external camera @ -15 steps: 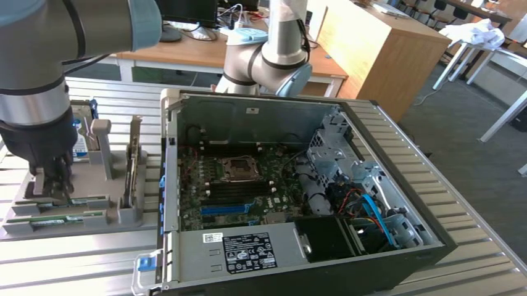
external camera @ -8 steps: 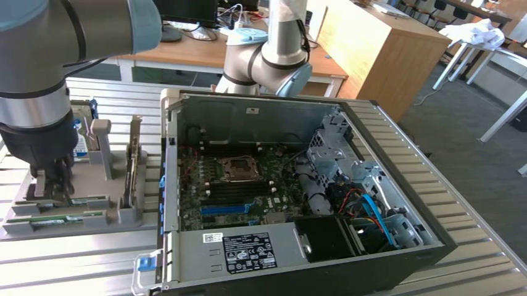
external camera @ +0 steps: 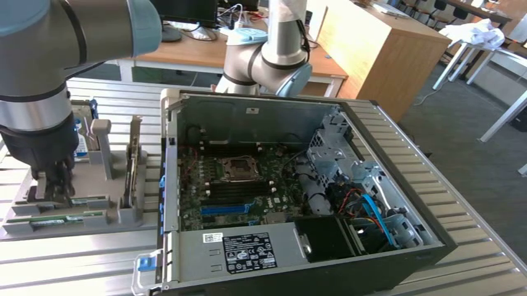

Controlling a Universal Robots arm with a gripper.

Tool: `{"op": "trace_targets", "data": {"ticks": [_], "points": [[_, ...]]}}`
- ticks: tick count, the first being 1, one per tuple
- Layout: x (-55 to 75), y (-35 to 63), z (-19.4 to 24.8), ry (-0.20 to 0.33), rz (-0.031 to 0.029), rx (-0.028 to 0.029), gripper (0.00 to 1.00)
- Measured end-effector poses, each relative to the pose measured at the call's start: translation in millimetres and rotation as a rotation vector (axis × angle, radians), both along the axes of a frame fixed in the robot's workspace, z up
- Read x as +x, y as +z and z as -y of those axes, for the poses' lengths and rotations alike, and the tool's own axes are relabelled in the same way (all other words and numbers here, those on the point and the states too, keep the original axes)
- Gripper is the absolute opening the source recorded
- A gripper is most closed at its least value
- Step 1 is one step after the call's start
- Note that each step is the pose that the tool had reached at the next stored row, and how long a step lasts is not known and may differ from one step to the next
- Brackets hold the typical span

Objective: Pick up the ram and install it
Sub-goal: 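Pick up the ram and move it above insertion slot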

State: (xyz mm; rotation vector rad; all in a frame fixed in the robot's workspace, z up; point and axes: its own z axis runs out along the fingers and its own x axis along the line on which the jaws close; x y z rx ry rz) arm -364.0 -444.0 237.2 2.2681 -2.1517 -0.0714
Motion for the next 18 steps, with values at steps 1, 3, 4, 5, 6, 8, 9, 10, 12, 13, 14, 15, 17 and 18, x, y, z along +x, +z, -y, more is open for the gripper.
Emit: {"op": "trace_targets", "data": {"ticks": [1,3,4,5,6,8,9,10,12,13,14,15,17,18], "points": [[0.0,-0.5,0.0,0.000,0.0001,0.0000,0.30],[0.0,-1.6,0.0,0.000,0.0001,0.0000,0.30],[0.0,-2.2,0.0,0.000,0.0001,0.0001,0.30],[0.0,-2.8,0.0,0.000,0.0001,0.0000,0.30],[0.0,-3.4,0.0,0.000,0.0001,0.0001,0.30],[0.0,-4.6,0.0,0.000,0.0000,0.0001,0.30],[0.0,-5.3,0.0,0.000,0.0000,0.0001,0.30],[0.0,-5.9,0.0,0.000,0.0001,0.0000,0.30],[0.0,-7.3,0.0,0.000,0.0000,0.0000,0.30],[0.0,-8.0,0.0,0.000,0.0001,0.0001,0.30],[0.0,-8.7,0.0,0.000,0.0001,0.0001,0.30],[0.0,-9.3,0.0,0.000,0.0000,0.0001,0.30],[0.0,-10.4,0.0,0.000,0.0000,0.0000,0.30],[0.0,-10.8,0.0,0.000,0.0000,0.0000,0.30]]}}
